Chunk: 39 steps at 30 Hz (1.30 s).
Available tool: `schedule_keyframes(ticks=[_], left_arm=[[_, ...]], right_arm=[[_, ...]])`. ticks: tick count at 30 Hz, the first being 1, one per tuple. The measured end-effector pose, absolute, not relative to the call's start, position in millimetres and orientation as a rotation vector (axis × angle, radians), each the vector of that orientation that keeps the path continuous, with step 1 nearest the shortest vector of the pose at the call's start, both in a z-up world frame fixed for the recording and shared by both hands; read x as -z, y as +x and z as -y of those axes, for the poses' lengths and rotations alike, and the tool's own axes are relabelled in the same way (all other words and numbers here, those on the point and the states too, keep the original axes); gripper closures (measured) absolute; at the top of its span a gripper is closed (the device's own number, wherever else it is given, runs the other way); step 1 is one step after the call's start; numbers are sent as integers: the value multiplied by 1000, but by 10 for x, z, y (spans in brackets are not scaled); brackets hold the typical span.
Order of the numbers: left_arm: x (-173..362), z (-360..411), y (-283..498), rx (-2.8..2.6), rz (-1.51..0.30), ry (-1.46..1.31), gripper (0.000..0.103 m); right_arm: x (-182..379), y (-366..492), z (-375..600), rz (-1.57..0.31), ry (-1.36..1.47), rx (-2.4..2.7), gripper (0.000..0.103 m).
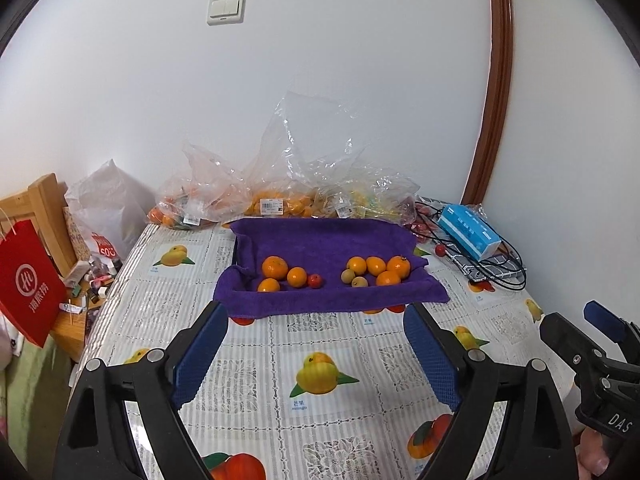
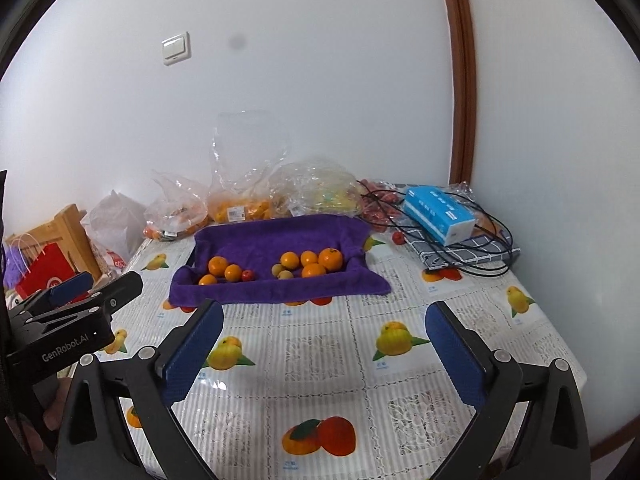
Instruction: Organize fruits
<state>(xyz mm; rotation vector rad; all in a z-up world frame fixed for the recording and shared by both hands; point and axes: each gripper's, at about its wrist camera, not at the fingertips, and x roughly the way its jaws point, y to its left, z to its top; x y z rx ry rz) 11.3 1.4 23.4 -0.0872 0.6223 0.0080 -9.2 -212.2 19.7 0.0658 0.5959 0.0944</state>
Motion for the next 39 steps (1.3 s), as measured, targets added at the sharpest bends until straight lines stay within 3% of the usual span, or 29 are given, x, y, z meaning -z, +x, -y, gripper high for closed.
schedule_keyframes(ticks=[39], left_arm=[[-284, -34, 56, -49, -607, -80, 14]], right_arm=[[-195, -145, 2065, -594, 48, -85, 3]])
